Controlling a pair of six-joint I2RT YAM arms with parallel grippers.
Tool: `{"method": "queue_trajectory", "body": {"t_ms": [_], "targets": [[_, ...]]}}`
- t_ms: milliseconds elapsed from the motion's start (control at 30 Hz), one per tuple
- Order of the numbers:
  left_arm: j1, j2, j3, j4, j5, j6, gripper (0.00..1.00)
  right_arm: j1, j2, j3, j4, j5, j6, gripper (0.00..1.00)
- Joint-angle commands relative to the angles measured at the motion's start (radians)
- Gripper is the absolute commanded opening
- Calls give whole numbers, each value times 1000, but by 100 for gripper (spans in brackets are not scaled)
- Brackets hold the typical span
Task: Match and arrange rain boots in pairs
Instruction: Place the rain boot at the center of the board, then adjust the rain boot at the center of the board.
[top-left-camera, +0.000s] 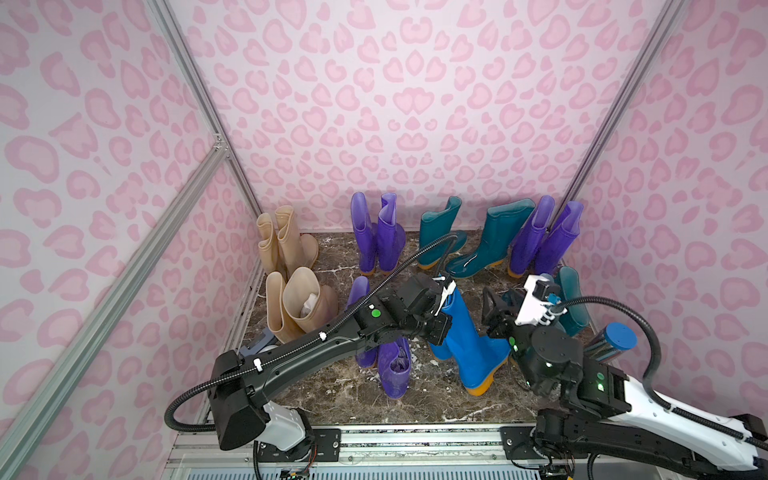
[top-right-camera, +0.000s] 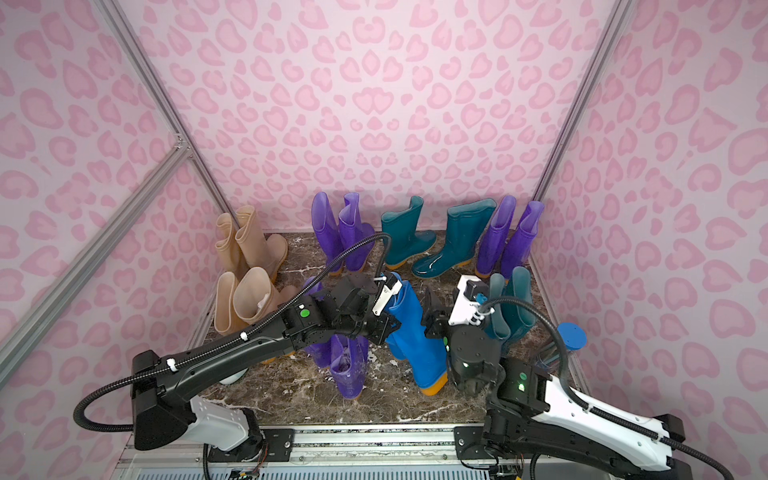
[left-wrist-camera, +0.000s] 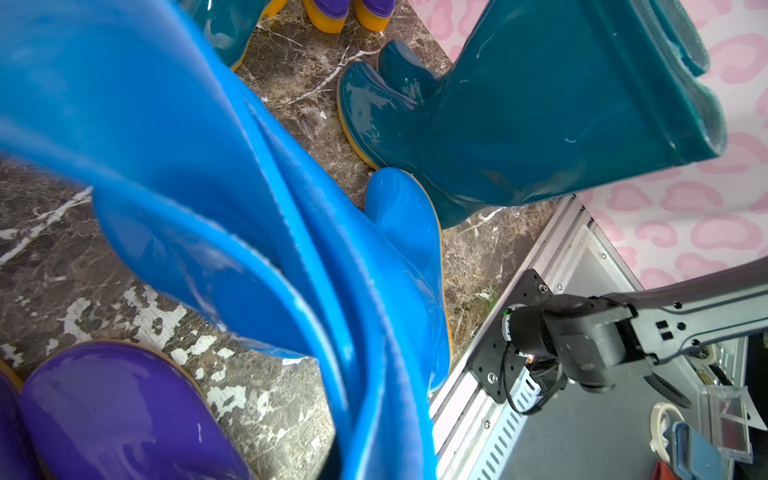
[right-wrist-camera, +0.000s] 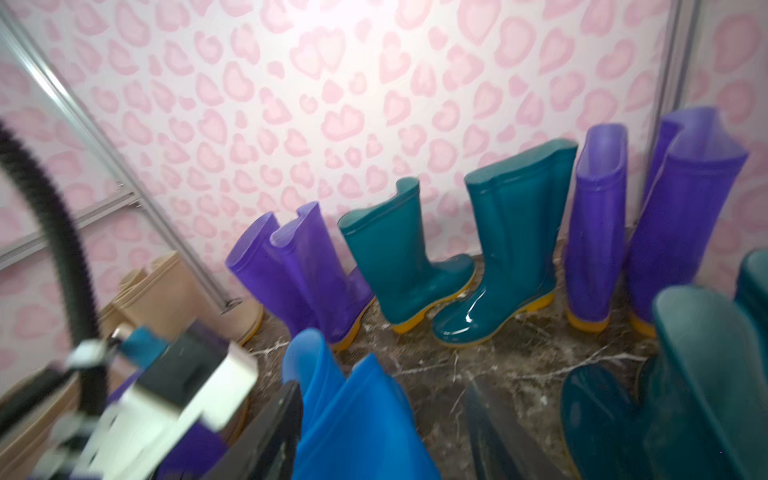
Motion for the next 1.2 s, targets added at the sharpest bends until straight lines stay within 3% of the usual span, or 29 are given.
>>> {"method": "queue_trajectory", "body": {"t_ms": [0, 33, 100, 167, 200, 300, 333, 367, 433, 467, 533, 600, 700, 900, 1167], "targets": [[0, -22, 8, 46, 58, 37, 2, -164, 110, 118, -76, -190, -85, 94], [-1, -24, 7, 46, 59, 42, 2, -223, 144, 163, -71, -268, -121, 100], [-3, -24, 2, 45, 71, 55, 2, -316, 193, 233, -60, -383, -173, 100], [-4, -16, 8, 24, 80, 78, 2, -419, 226, 269, -38, -600, -239, 100], [-4, -13, 12, 15, 92, 90, 2, -479, 248, 301, -55, -688, -212, 87], [-6, -11, 13, -20, 128, 122, 2, -658, 322, 376, -169, -987, -58, 27], [-4, -13, 14, -43, 135, 133, 2, -670, 346, 395, -227, -1018, -27, 16], [-6, -17, 13, -63, 144, 144, 2, -657, 355, 400, -271, -1018, -21, 13], [-6, -34, 8, -107, 148, 162, 8, -594, 347, 365, -336, -966, -16, 28], [-6, -40, 5, -125, 147, 168, 24, -565, 338, 342, -352, -943, -5, 34], [-6, -59, 2, -147, 145, 180, 41, -517, 305, 267, -353, -949, 22, 48], [-6, -74, 4, -156, 136, 183, 60, -491, 277, 206, -332, -963, 62, 51], [-5, -84, 34, -185, 127, 202, 71, -482, 264, 161, -306, -998, 100, 56], [-4, -123, 100, -257, 49, 260, 76, -467, 277, 209, -340, -985, 123, 70], [46, -128, 201, -365, -118, 317, 77, -448, 397, 306, -423, -939, 100, 74]]}}
